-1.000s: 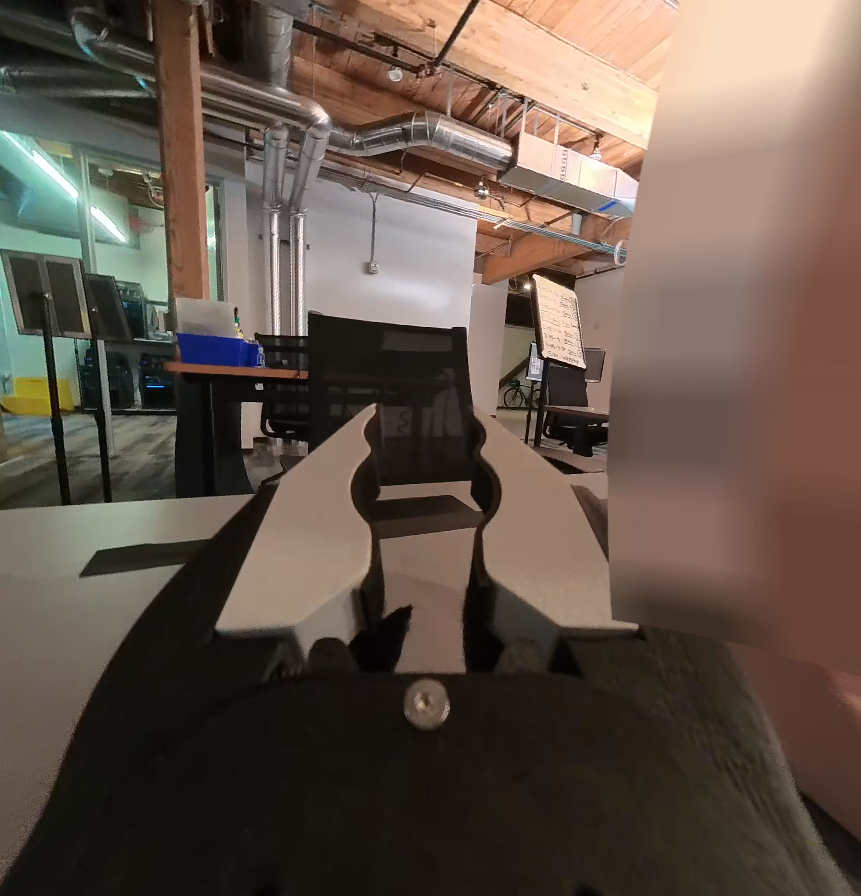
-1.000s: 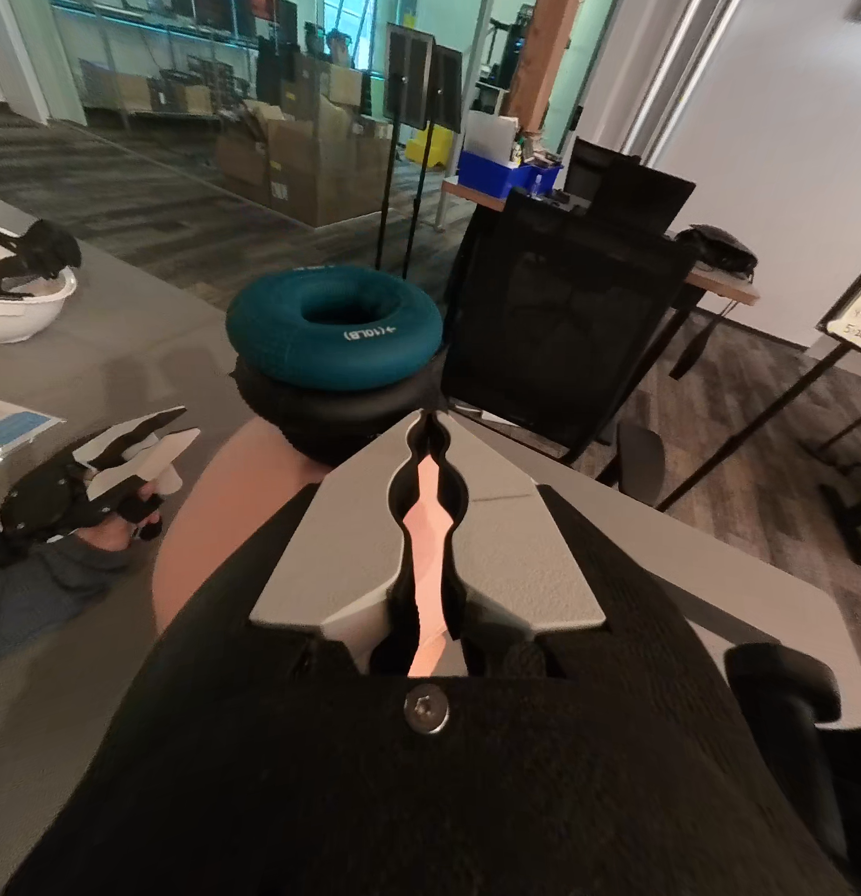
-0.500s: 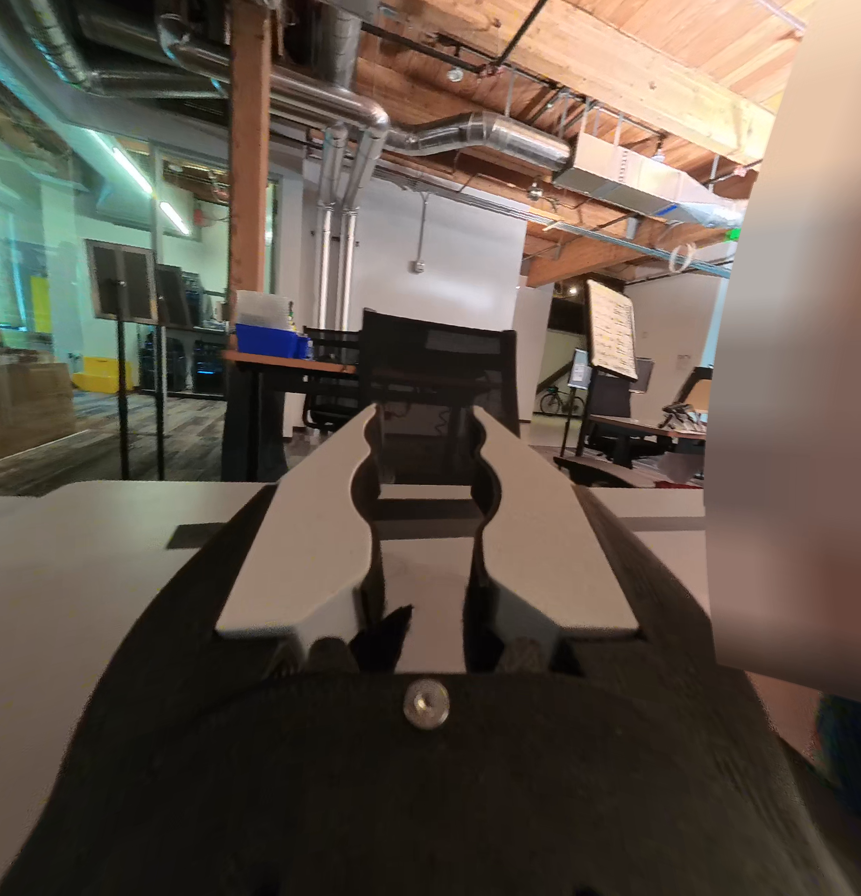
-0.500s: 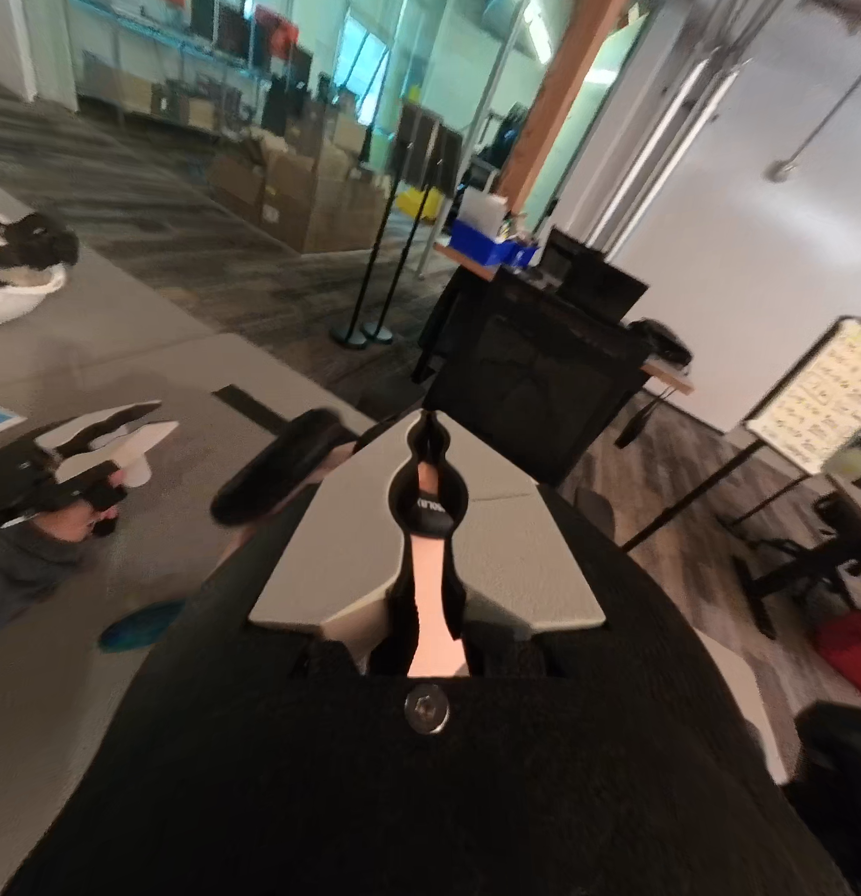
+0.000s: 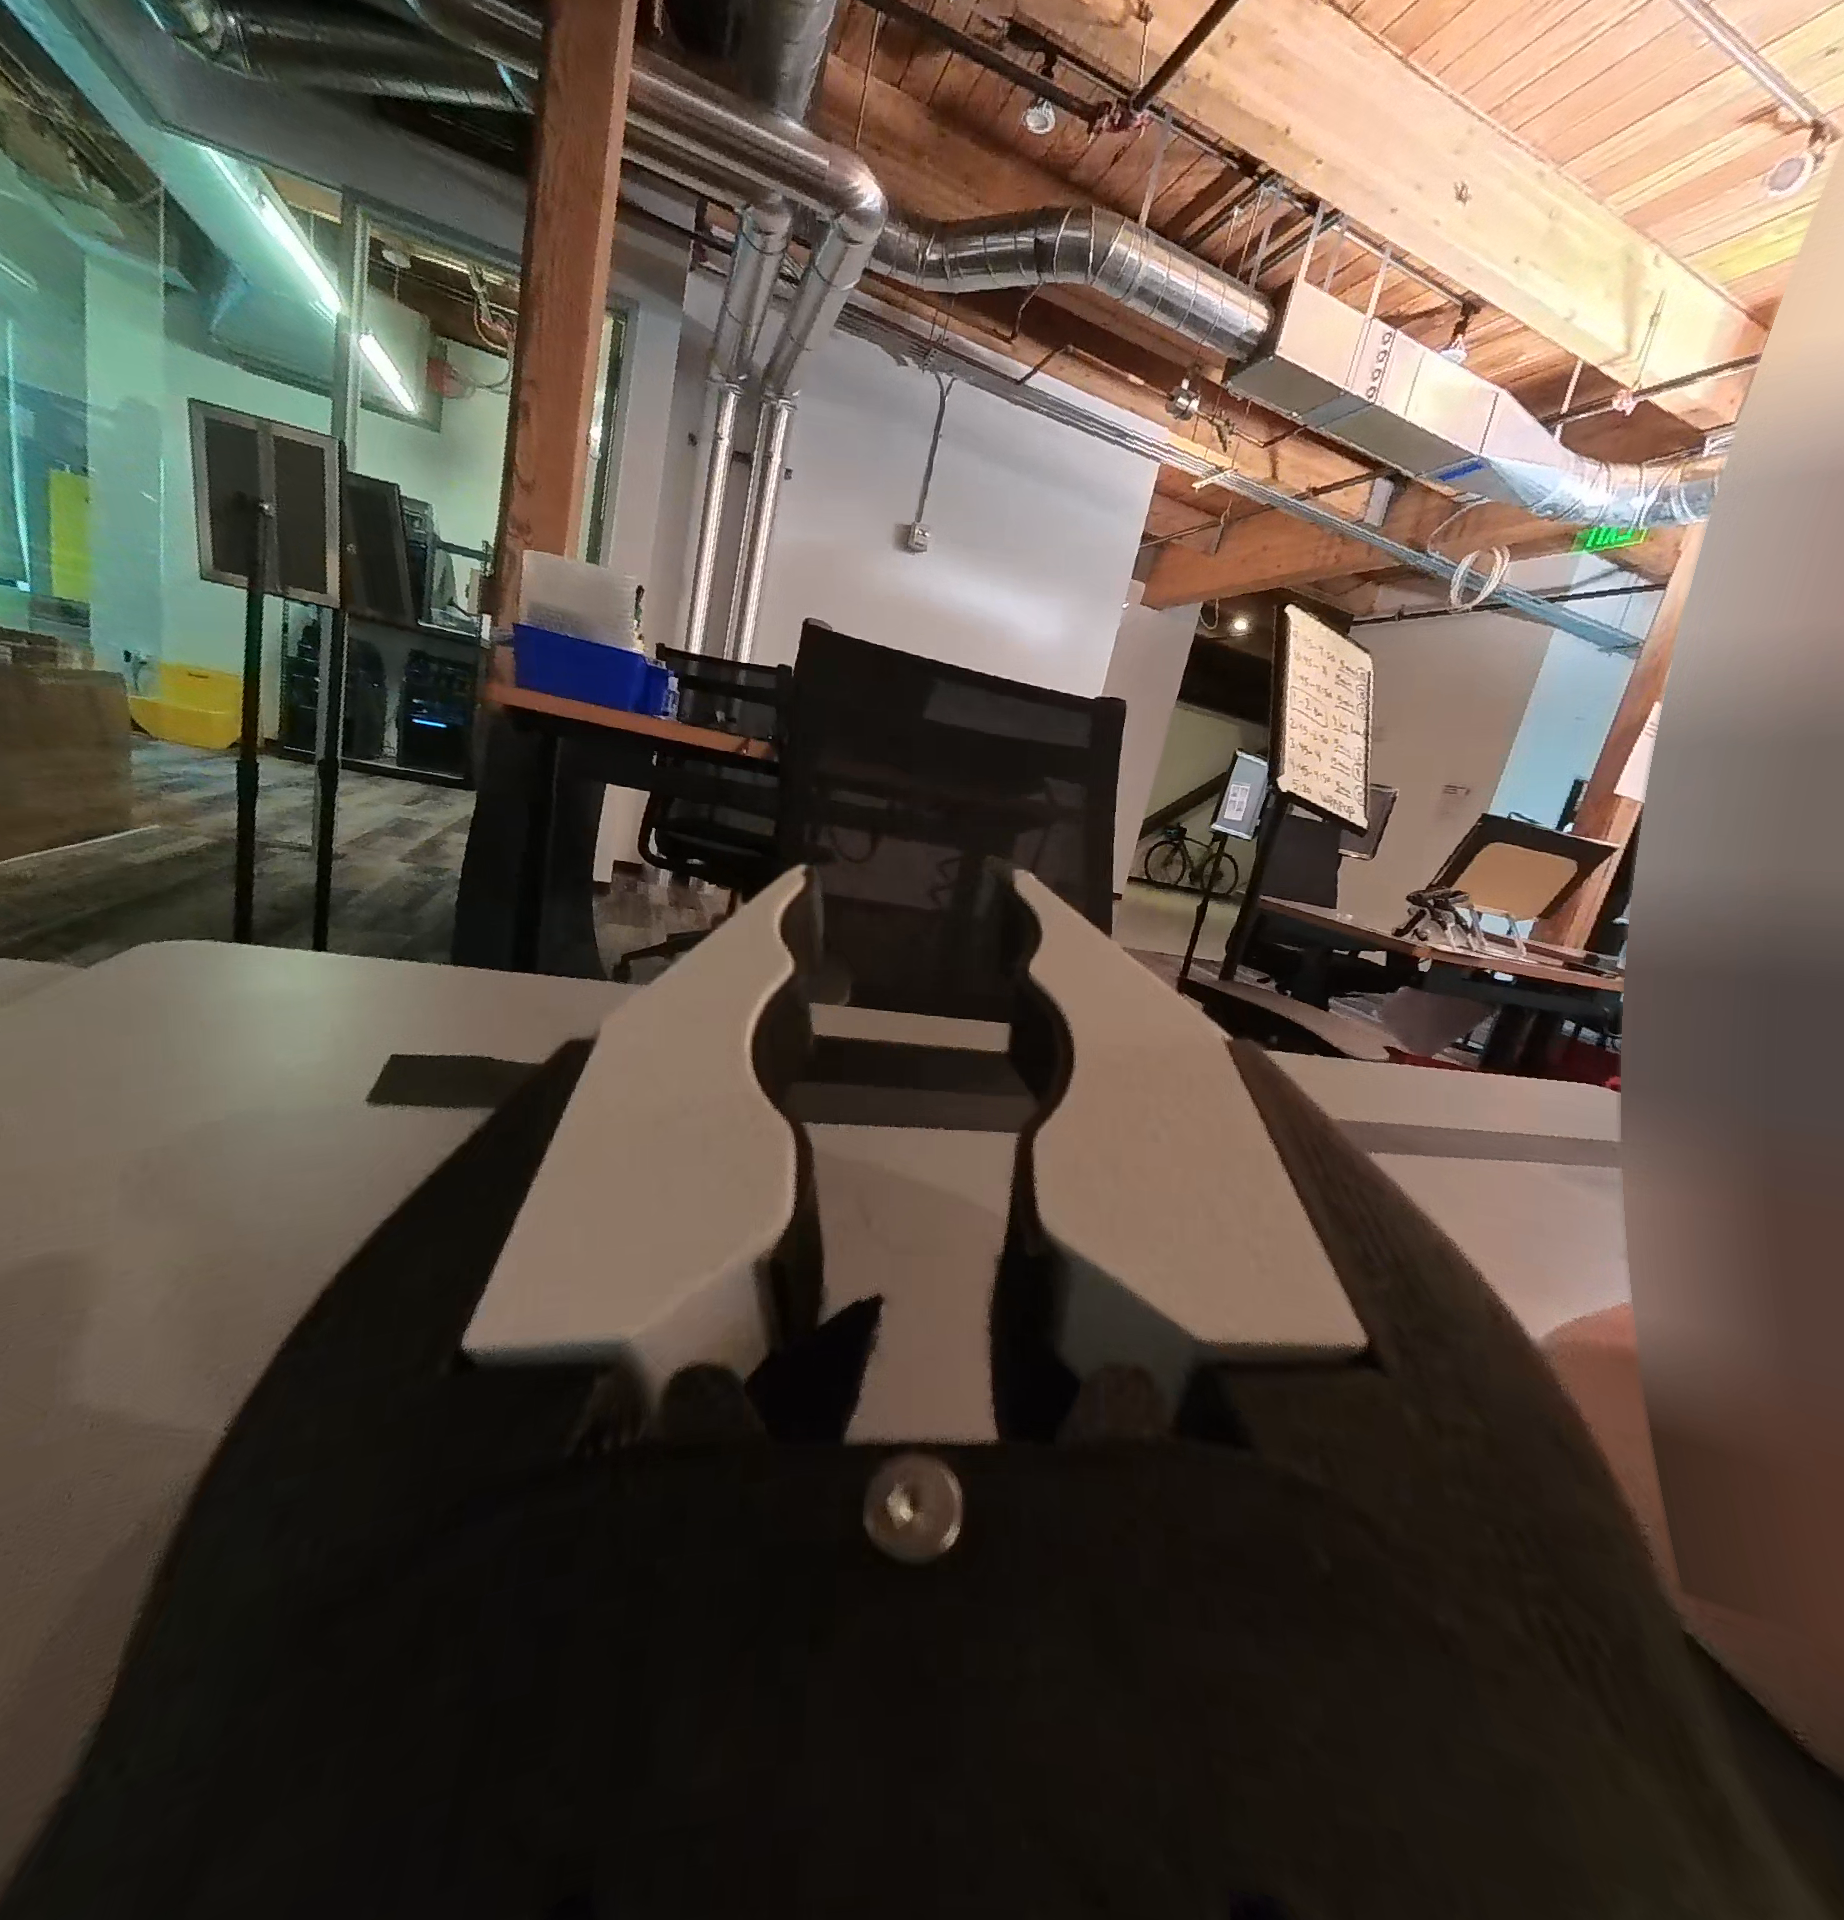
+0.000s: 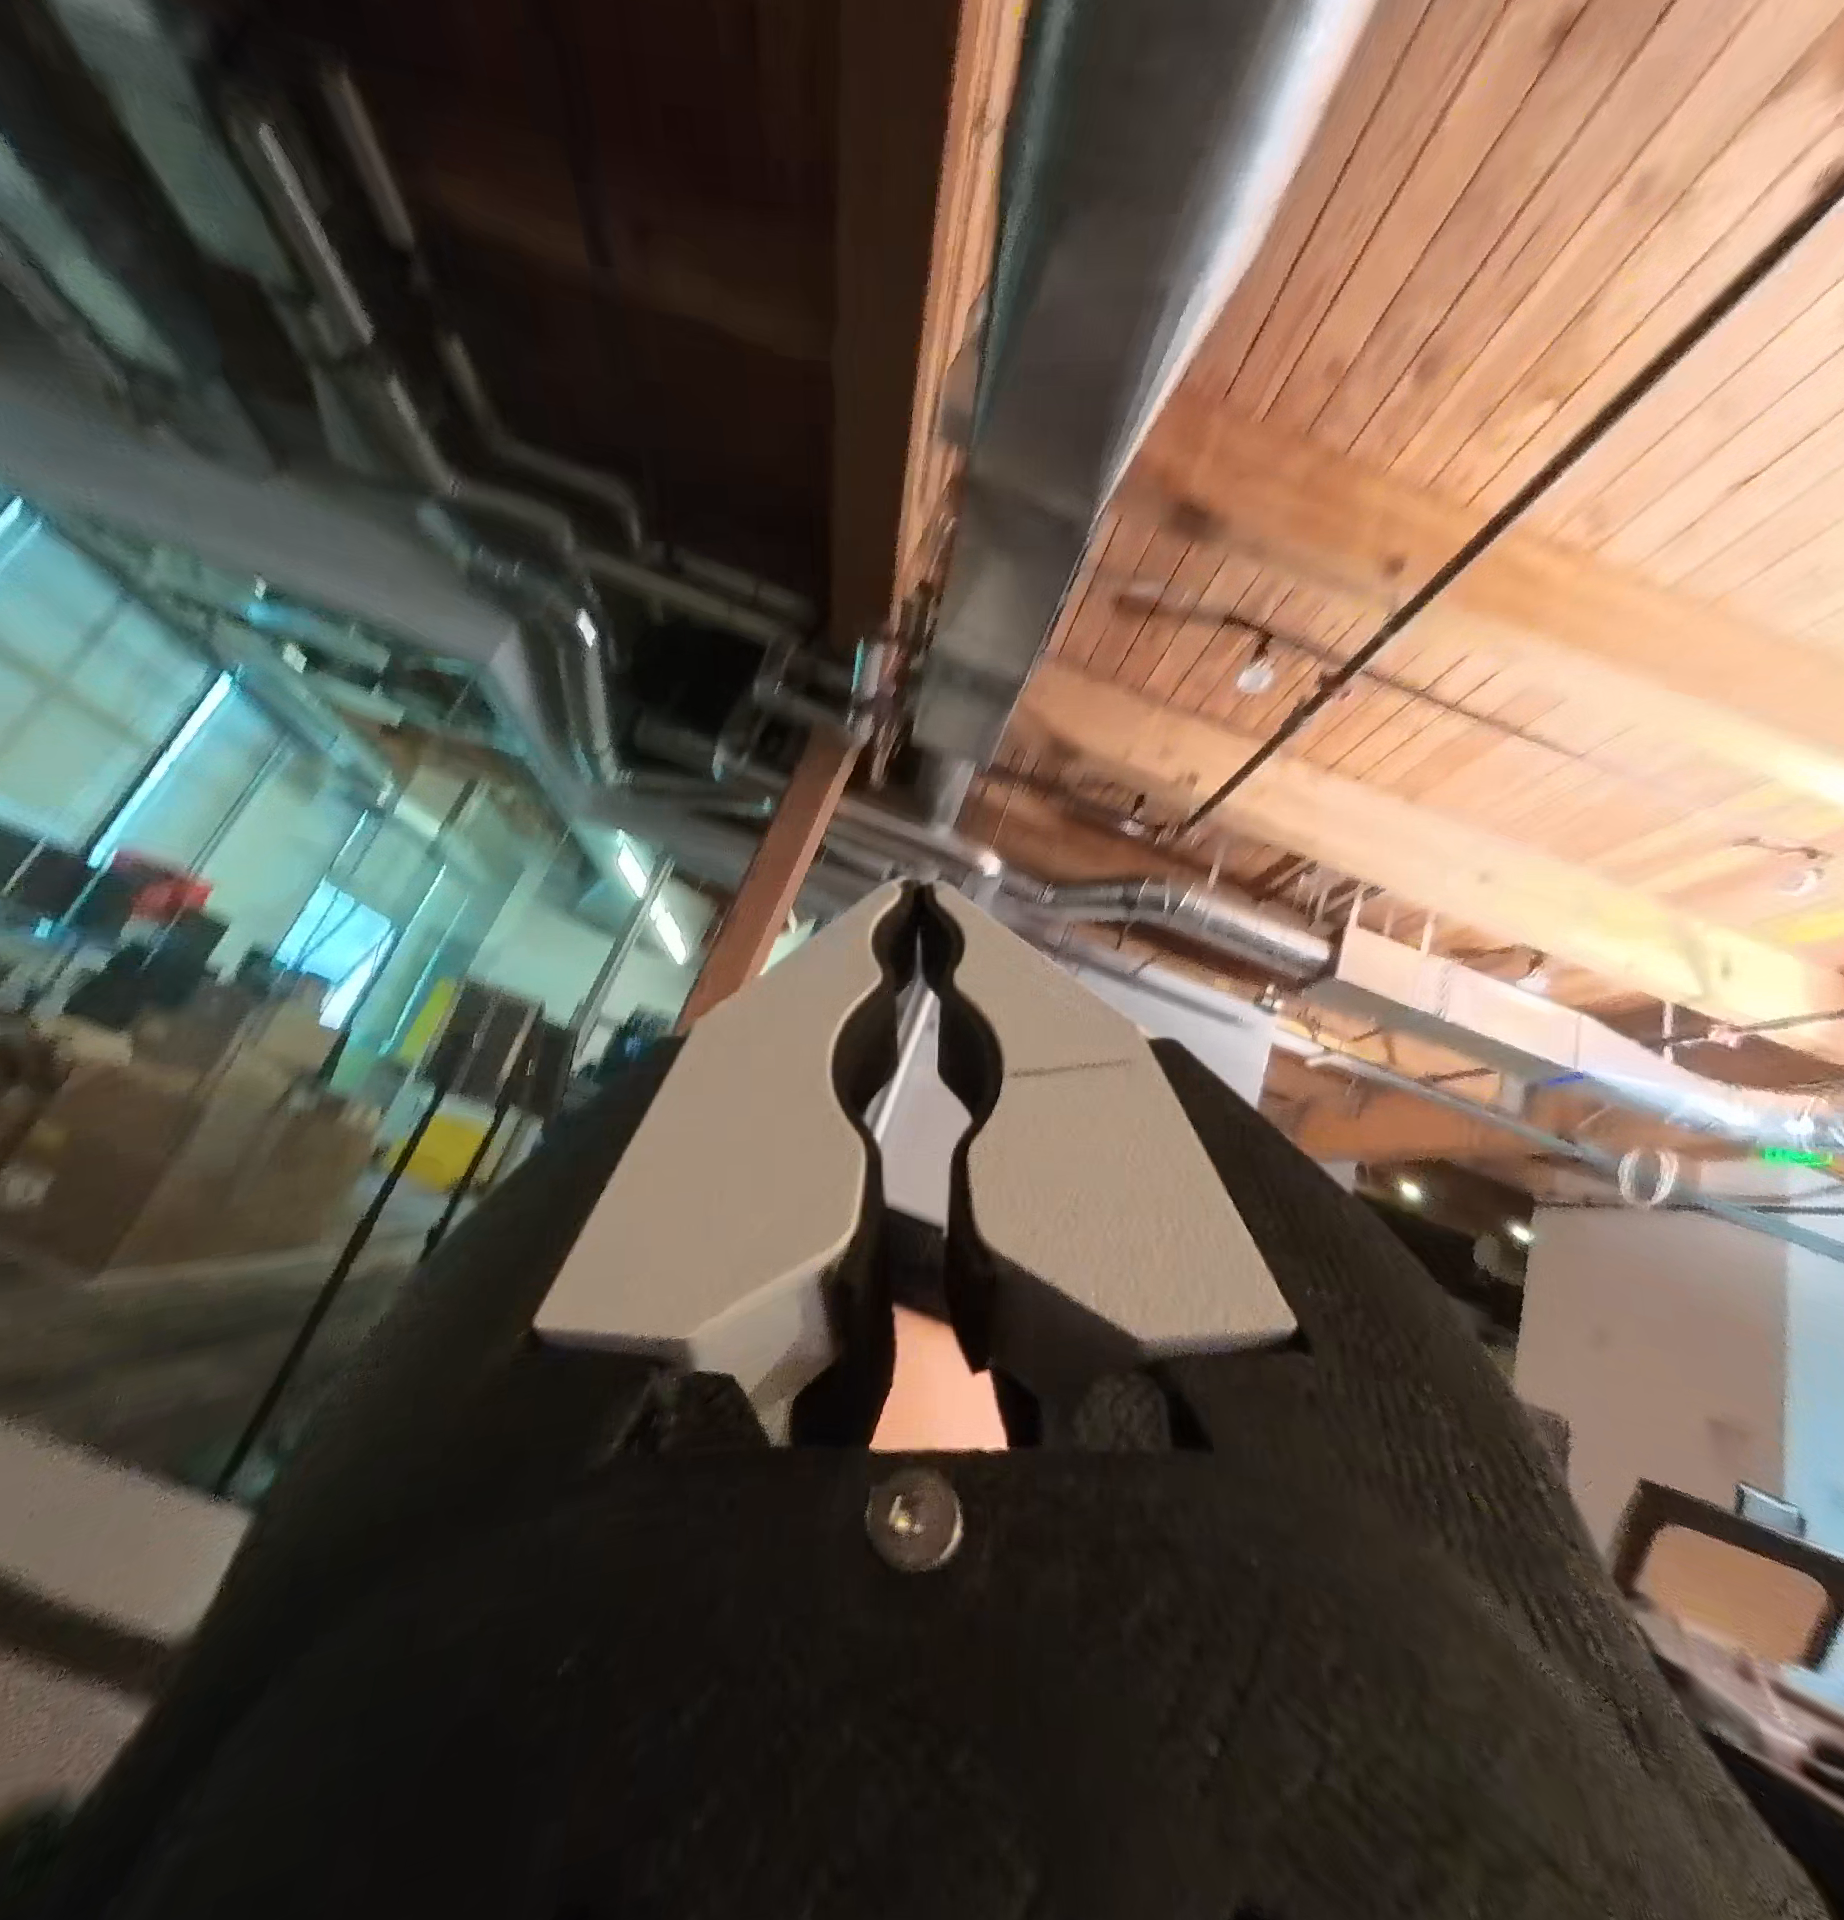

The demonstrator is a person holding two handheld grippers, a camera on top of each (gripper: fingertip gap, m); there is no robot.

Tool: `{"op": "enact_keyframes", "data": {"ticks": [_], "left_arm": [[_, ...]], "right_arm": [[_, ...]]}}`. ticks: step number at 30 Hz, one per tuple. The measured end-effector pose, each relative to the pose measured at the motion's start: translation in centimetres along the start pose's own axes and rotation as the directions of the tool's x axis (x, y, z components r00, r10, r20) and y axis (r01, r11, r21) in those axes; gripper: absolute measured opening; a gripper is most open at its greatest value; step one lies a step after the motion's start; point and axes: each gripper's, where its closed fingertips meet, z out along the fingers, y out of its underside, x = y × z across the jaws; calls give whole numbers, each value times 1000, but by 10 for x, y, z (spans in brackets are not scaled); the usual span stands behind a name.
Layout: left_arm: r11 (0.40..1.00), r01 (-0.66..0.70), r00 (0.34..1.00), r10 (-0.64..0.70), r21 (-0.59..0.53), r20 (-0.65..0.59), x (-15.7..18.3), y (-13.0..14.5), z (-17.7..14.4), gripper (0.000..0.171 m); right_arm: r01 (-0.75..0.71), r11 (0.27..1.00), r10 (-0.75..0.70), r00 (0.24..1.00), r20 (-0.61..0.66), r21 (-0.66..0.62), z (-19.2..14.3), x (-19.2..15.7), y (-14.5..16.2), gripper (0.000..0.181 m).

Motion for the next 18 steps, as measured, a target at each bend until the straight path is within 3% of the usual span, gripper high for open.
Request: {"op": "enact_keyframes", "data": {"ticks": [4,7,18], "left_arm": [[1000,29,1000,-29,-6,-10,3,2,0,32],[999,52,998,-52,-16,-19,2,5,3,32],[977,201,979,-203,-75,-22,-17,18,22,32]], "right_arm": [[-97,983,107,992,-60,158,-3,-10,-22,0],[-157,962,169,985,-32,222,0,-24,-32,0],[-160,979,134,972,193,124,14,-87,-20,0]]}}
